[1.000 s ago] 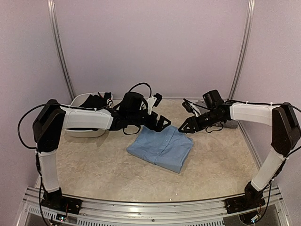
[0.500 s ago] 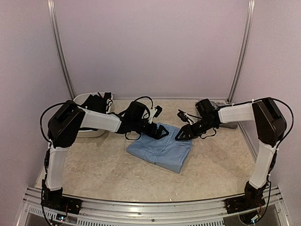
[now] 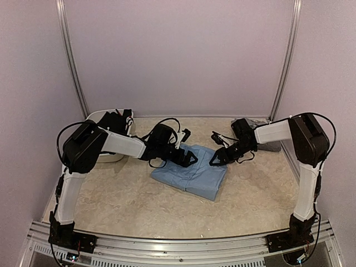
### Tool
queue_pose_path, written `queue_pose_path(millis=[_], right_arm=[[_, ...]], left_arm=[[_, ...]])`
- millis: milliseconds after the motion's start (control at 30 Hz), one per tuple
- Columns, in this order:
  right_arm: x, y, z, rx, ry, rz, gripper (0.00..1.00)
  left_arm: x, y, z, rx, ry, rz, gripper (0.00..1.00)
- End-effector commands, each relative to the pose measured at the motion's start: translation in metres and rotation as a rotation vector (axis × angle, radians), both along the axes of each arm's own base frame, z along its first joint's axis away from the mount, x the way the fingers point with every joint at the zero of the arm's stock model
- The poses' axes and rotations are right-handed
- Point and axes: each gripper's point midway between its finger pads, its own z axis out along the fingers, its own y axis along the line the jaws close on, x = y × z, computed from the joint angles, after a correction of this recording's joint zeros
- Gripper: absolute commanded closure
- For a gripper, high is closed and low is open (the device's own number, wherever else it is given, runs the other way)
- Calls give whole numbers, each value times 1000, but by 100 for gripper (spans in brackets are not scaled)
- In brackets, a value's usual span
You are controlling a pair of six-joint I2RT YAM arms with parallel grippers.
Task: Fold and stack the long sleeve shirts
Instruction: Smooth out the square-folded shirt at the center of the board.
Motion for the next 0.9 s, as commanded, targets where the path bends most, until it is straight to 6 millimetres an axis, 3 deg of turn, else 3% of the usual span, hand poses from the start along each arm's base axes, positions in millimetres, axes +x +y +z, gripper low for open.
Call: queue_pose_path(millis=[0,133,300,467,600,867], right_arm=[[0,-17,-8,-98,-32,-19,51],[4,-12,30,-34,-119,-24,50],[13,-9,82,29,-248,-71,47],[13,3,111,55,-326,-66,47],[11,25,113,92,-312,-21,47],[7,64,86,93,-260,61,48]], left_arm=[[1,14,-23,94,2,59,1],[7,14,1,104,-69,92,1],[12,15,47,94,-181,148,1],[11,21,98,51,-299,214,1],[5,29,121,4,-299,253,1],[-18,62,127,-11,-262,339,1]])
